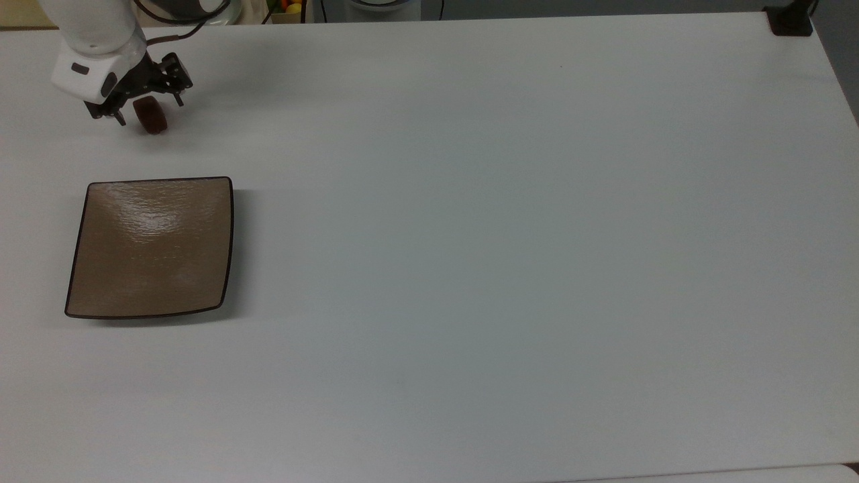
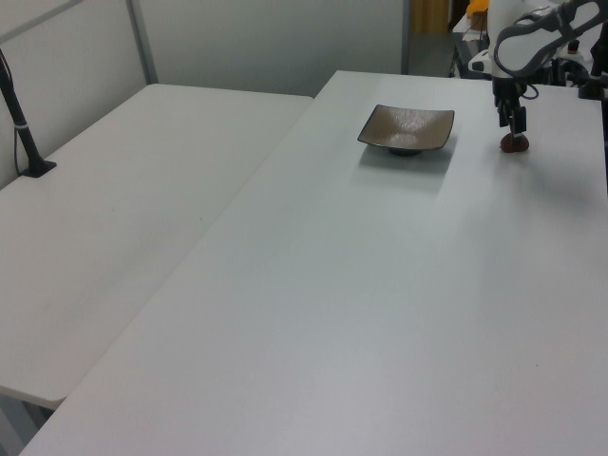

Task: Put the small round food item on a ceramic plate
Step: 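Lower the gripper over the dark-red item and close on it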

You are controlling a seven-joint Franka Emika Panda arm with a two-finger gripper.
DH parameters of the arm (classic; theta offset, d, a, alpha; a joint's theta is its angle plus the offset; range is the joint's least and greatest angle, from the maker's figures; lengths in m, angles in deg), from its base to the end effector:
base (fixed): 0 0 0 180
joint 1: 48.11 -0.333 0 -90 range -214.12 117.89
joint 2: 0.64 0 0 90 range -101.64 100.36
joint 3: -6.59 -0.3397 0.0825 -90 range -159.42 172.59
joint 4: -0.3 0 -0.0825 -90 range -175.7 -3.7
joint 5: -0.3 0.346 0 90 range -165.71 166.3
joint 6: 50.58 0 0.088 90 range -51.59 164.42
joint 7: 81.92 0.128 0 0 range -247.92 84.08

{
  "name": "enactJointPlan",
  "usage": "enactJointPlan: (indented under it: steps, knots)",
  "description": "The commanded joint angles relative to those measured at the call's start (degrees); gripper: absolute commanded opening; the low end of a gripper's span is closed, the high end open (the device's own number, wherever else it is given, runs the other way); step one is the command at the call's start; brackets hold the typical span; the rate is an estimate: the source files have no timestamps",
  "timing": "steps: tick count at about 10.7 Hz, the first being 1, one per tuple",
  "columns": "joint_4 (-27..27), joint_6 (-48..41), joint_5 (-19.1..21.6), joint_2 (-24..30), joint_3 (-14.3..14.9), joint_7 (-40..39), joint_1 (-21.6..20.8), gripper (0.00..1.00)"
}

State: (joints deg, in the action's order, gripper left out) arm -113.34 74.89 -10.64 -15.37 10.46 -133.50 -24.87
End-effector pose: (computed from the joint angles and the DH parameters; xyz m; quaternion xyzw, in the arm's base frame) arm 0.5041 -0.2675 0.3594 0.9595 0.2675 -0.0733 0.0495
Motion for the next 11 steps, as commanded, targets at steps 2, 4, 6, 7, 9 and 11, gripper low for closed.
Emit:
enactJointPlan:
  steps: [2,4,6,7,9,11]
  knots:
    - [-3.8,5.4,-4.1,0.0,0.2,-1.4,1.0,0.79]
    - [-3.8,5.4,-4.1,-0.2,0.3,-1.4,1.0,0.61]
    - [-3.8,4.8,-4.1,-0.1,0.3,-1.3,1.0,0.25]
    - [-3.6,4.3,-4.0,0.1,0.3,-1.3,1.0,0.16]
    - [-3.0,2.3,-3.8,0.8,0.3,-1.2,0.9,0.11]
    - [-0.2,-2.4,-3.4,1.5,0.3,-1.2,0.5,0.07]
